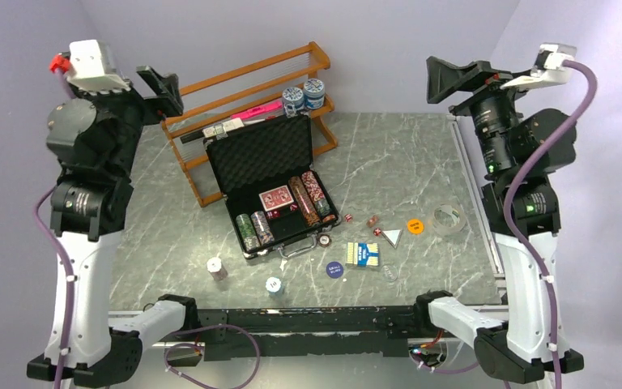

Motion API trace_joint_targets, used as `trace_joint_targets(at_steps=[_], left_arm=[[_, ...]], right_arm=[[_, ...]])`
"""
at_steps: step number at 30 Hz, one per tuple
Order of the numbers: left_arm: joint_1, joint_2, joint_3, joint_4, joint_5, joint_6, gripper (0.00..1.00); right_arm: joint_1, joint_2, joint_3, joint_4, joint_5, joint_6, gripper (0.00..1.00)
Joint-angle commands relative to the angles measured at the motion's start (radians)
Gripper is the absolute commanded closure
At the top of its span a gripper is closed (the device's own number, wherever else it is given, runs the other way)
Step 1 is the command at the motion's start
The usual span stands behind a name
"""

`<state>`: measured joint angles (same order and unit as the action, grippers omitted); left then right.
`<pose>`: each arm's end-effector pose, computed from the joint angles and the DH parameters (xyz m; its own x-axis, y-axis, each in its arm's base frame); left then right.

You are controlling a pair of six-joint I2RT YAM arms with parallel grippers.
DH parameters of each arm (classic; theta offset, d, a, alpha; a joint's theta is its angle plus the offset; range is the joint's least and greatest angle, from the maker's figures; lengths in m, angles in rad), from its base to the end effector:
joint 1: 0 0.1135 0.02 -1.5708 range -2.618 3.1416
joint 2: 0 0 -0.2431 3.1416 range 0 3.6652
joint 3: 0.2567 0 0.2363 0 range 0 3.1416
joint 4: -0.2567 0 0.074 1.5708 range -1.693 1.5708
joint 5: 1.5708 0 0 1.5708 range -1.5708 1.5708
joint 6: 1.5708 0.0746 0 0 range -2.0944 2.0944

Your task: Pack up texas hold em set

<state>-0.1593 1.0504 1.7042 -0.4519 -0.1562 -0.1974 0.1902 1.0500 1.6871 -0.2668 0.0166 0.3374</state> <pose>0.1882 -0.0185 0.5407 0.1929 -0.2272 -0.9545 0.0449 0.9738 -0.2227 0.1825 0.0339 0.5623 0.2778 0.3906 -0.8777 -0.2817 0.9066 0.3143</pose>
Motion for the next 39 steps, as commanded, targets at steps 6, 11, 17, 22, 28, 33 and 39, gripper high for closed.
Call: trace_joint_targets(at_steps=[6, 11, 17, 22, 28, 33, 39], left_arm=[[0.001, 0.067, -0.037, 0.132, 0.273, 0.03, 0.04], [-0.006, 0.094, -0.048, 0.173, 0.377, 0.001, 0.03], [-0.032, 0.104, -0.085, 0.183, 0.376, -0.008, 0.03], [-0.032, 0.083, -0.096, 0.079, 0.168, -0.065, 0.03], [-0.032, -0.003, -0.245, -0.159, -0.085, -0.288, 0.03], [-0.032, -0.107, -0.328, -0.57, -0.265, -0.532, 0.03], [-0.032, -0.232, -0.525, -0.786, -0.215, -0.614, 0.03]], right_arm=[[-0.002, -0.046, -0.157, -0.035, 0.034, 0.052, 0.0], [-0.003, -0.034, -0.178, -0.174, 0.017, 0.069, 0.0], [-0.002, -0.031, -0.34, -0.217, -0.189, 0.138, 0.03], [0.116, 0.026, -0.465, -0.188, -0.225, 0.219, 0.09], [0.409, 0.152, -0.506, -0.102, -0.098, 0.273, 0.1], [0.475, 0.228, -0.54, -0.047, -0.097, 0.306, 0.13], [0.48, 0.308, -0.534, -0.046, -0.1, 0.308, 0.14]])
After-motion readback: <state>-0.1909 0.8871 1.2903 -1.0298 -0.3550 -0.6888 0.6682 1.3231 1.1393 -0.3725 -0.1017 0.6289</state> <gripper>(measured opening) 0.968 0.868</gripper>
